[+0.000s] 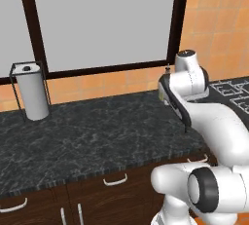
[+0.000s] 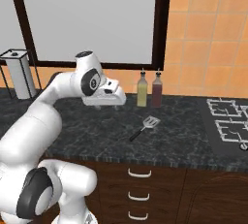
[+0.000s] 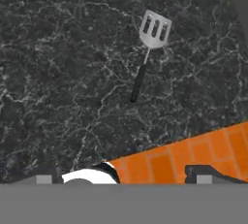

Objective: Put the broccoli and broccoli in the pot. Retrieve the spatula and lightly stir the vegetables in the pot.

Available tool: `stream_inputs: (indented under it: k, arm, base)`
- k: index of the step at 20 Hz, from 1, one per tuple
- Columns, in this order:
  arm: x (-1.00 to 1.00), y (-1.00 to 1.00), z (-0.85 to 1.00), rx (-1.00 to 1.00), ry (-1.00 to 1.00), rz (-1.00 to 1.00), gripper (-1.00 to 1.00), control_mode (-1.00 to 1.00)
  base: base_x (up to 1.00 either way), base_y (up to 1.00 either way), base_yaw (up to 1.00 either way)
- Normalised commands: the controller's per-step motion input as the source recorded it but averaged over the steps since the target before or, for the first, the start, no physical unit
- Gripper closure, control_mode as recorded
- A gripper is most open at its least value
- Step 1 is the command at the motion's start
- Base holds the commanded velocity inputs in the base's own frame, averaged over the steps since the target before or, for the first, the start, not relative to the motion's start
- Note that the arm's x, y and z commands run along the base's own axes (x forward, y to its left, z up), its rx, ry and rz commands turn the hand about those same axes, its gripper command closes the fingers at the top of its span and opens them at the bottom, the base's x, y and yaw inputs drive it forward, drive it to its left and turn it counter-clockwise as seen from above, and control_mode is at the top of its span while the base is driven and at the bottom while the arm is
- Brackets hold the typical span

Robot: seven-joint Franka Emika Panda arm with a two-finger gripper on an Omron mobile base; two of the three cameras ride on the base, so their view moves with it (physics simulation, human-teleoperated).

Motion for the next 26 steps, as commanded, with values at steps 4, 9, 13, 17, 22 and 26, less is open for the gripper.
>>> stream_inputs:
  k: [4,9,13,17,22,26]
  arm:
    - [0.40,-0.89,-0.80,0.34,0.17,-0.17,-1.00,-1.00]
    - [0.13,-0.42,-0.35,0.19,0.03,-0.12,-1.00,-1.00]
    - [0.00,-0.02,-0.41,-0.09,-0.13,0.00,-1.00,-1.00]
    - [0.01,0.17,-0.55,-0.09,-0.36,0.00,-1.00,-1.00]
    - [0.00,0.37,-0.33,-0.01,-0.20,0.01,-1.00,-1.00]
    - [0.00,0.07,-0.25,-0.09,0.00,0.00,-1.00,-1.00]
  base:
    - [0.00,0.00,0.00]
    - [0.00,0.00,0.00]
    - [0.00,0.00,0.00]
    - [0.00,0.00,0.00]
    - [0.00,0.00,0.00]
    - [0.00,0.00,0.00]
